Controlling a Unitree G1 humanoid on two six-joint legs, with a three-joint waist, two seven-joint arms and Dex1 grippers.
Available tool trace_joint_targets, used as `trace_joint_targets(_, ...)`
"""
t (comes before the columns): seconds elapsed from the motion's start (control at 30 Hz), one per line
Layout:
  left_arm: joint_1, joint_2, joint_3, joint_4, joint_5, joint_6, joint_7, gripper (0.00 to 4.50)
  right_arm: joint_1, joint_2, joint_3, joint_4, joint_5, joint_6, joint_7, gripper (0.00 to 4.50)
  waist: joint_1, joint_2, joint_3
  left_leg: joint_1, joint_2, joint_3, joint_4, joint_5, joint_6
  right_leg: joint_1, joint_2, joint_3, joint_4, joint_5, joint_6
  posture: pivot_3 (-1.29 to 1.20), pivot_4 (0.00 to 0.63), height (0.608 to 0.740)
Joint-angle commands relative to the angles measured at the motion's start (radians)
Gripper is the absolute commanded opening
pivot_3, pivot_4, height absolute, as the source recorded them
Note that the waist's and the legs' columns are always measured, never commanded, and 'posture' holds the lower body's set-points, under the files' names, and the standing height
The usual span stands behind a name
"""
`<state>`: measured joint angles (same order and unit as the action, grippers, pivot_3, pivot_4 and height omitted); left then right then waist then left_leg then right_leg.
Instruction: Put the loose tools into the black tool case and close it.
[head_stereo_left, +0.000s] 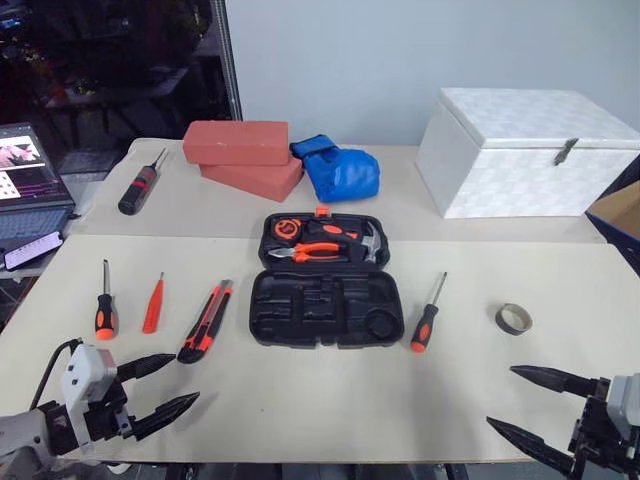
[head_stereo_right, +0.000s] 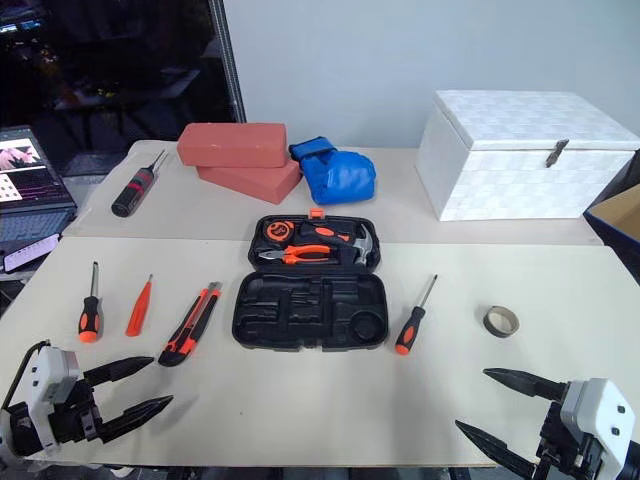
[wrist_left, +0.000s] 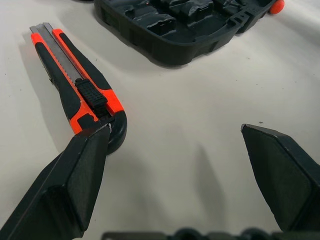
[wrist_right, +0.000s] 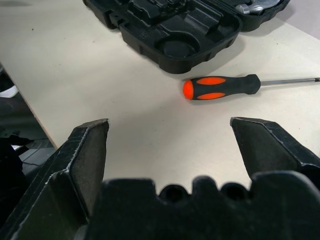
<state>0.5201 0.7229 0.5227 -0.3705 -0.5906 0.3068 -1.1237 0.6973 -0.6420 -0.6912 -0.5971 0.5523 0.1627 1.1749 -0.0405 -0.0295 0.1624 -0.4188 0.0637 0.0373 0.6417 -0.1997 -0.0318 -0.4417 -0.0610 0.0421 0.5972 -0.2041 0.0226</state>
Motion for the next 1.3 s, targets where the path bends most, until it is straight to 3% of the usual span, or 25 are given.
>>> trace_joint_targets(0.03,-0.039,-0.034,0.033,-0.04,-0.044,0.037,0.109,4.49,-0.054,0.002,0.024,-0.023,0.032,-0.024,-0.028,4.47,0.002,0.0,0.0,0.0,0.0,0.0,0.0,0.0,0.0,0.0,0.0,0.0,0.0,0.0,0.0,0.0,0.15,0.74)
trace_joint_targets(0.13,-0.127,-0.119,0.07,-0.082,-0.115,0.165,0.361,4.49,-0.185,-0.003,0.115,-0.092,0.132,0.026,-0.09,4.47,0.001,-0.003,0.002,0.005,0.0,0.0,0.0,-0.003,-0.002,0.003,0.001,0.0,0.007,0.0,0.0,0.0,0.15,0.74)
trace_joint_targets(0.23,-0.182,-0.143,0.114,-0.101,-0.12,0.283,0.555,4.49,-0.289,-0.034,0.183,-0.147,0.208,0.07,-0.126,4.47,0.002,-0.007,0.004,0.009,-0.002,-0.001,0.002,-0.003,-0.001,0.003,0.002,0.001,0.017,0.0,0.0,0.0,0.15,0.74)
trace_joint_targets(0.3,-0.245,-0.133,0.155,-0.107,-0.12,0.428,0.74,4.49,-0.369,-0.072,0.234,-0.172,0.225,0.094,-0.136,4.47,0.002,-0.009,0.005,0.012,-0.001,-0.001,0.002,-0.003,-0.001,0.004,0.004,0.001,0.019,0.0,-0.001,0.0,0.15,0.74)
trace_joint_targets(0.37,-0.348,-0.059,0.197,-0.064,-0.125,0.621,0.882,4.49,-0.463,-0.133,0.294,-0.191,0.249,0.135,-0.133,4.47,0.005,-0.014,0.006,0.014,-0.003,-0.002,0.002,-0.003,-0.001,0.005,0.003,0.002,0.023,-0.001,-0.002,0.0,0.15,0.74)
trace_joint_targets(0.5,-0.486,0.012,0.205,-0.004,-0.125,0.79,0.979,4.49,-0.577,-0.187,0.36,-0.193,0.277,0.182,-0.157,4.47,0.014,-0.025,0.01,0.014,-0.004,-0.004,0.004,-0.002,-0.002,0.004,0.003,0.001,0.027,-0.001,-0.003,0.0,0.15,0.74)
trace_joint_targets(0.63,-0.624,0.036,0.166,0.091,-0.079,0.923,1.062,4.49,-0.681,-0.204,0.407,-0.175,0.279,0.209,-0.183,4.47,0.02,-0.026,0.01,0.014,-0.005,-0.003,0.005,-0.002,-0.002,0.005,0.002,0.001,0.025,-0.001,-0.003,0.0,0.15,0.74)
trace_joint_targets(0.73,-0.693,0.043,0.094,0.163,-0.034,0.98,1.085,4.49,-0.71,-0.207,0.438,-0.164,0.256,0.213,-0.182,4.47,0.025,-0.026,0.01,0.014,-0.006,-0.003,0.004,-0.002,-0.001,0.005,0.002,0.001,0.026,-0.001,-0.003,0.0,0.15,0.74)
trace_joint_targets(0.83,-0.745,0.016,0.057,0.215,0.005,0.952,1.093,3.76,-0.726,-0.206,0.456,-0.157,0.243,0.217,-0.189,4.5,0.027,-0.027,0.01,0.013,-0.005,-0.004,0.003,0.003,0.007,0.004,0.002,0.001,0.027,-0.002,-0.003,0.0,0.15,0.74)
trace_joint_targets(1.03,-0.727,-0.003,0.084,0.193,0.018,0.923,1.043,1.43,-0.724,-0.202,0.466,-0.156,0.237,0.217,-0.209,4.5,0.028,-0.027,0.01,0.012,-0.005,-0.004,0.002,0.002,0.007,0.003,0.002,0.001,0.028,-0.001,0.002,0.0,0.15,0.74)
trace_joint_targets(1.1,-0.697,0.013,0.088,0.175,-0.002,0.9,0.976,0.86,-0.715,-0.193,0.474,-0.157,0.232,0.214,-0.217,4.5,0.027,-0.027,0.01,0.012,-0.005,-0.004,0.002,0.002,0.007,0.003,0.002,0.001,0.028,-0.001,0.001,0.0,0.15,0.74)
trace_joint_targets(1.2,-0.616,0.046,0.1,0.147,0.017,0.646,0.771,0.88,-0.702,-0.175,0.466,-0.157,0.238,0.215,-0.246,4.5,0.026,-0.027,0.01,0.013,-0.005,-0.004,0.002,0.002,0.006,0.003,0.002,0.001,0.028,-0.003,-0.004,0.0,0.15,0.74)
trace_joint_targets(1.3,-0.586,0.162,0.099,0.114,-0.063,0.53,0.44,0.88,-0.654,-0.163,0.425,-0.164,0.244,0.218,-0.278,4.5,0.032,-0.03,0.01,0.012,-0.003,-0.003,0.002,0.002,0.006,0.002,0.002,0.0,0.028,-0.003,-0.007,0.0,0.15,0.74)
